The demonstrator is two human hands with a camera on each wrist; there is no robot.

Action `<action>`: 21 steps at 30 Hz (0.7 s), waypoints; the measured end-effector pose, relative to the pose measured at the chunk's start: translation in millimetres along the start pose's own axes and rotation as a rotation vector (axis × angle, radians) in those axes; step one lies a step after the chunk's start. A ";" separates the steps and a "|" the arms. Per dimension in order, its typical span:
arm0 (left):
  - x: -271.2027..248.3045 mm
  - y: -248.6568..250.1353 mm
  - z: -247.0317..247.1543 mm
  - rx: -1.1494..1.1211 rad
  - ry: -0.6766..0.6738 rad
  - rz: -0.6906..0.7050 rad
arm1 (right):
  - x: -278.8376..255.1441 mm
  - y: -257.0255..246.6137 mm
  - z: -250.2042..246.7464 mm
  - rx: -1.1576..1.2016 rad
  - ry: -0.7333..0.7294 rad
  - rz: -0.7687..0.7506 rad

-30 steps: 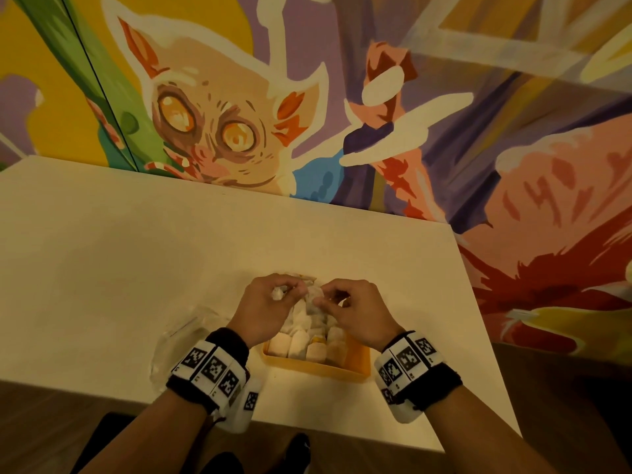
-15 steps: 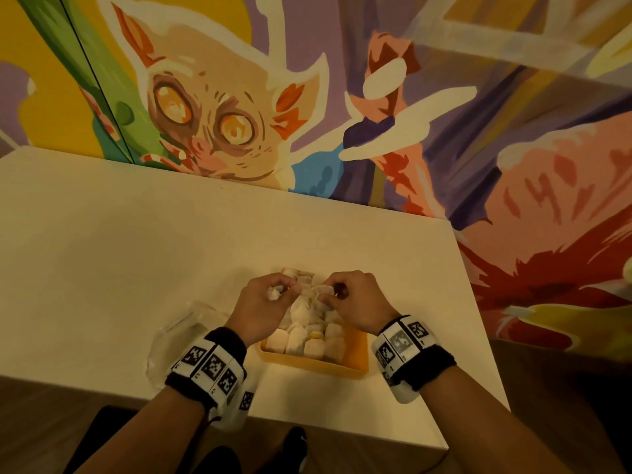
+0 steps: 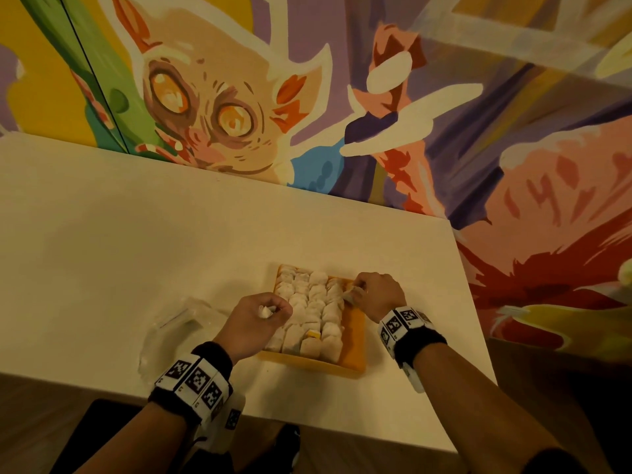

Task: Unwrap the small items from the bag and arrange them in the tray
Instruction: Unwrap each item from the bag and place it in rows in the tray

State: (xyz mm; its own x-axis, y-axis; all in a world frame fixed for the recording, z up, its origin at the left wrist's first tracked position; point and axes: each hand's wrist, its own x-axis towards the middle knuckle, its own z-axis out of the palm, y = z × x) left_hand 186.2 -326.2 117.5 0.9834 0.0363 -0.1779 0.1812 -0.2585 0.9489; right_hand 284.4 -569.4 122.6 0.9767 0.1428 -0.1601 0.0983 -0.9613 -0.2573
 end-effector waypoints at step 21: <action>-3.3 18.9 -6.2 -0.245 0.002 -0.219 | 7.5 -11.1 3.5 -0.141 -0.037 -0.029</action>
State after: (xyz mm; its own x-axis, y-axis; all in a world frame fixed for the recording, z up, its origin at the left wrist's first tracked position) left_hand 186.5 -325.2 137.7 0.9207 0.0671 -0.3845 0.3856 -0.0040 0.9227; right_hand 289.9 -556.8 120.9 0.9658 0.1766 -0.1899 0.1545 -0.9799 -0.1259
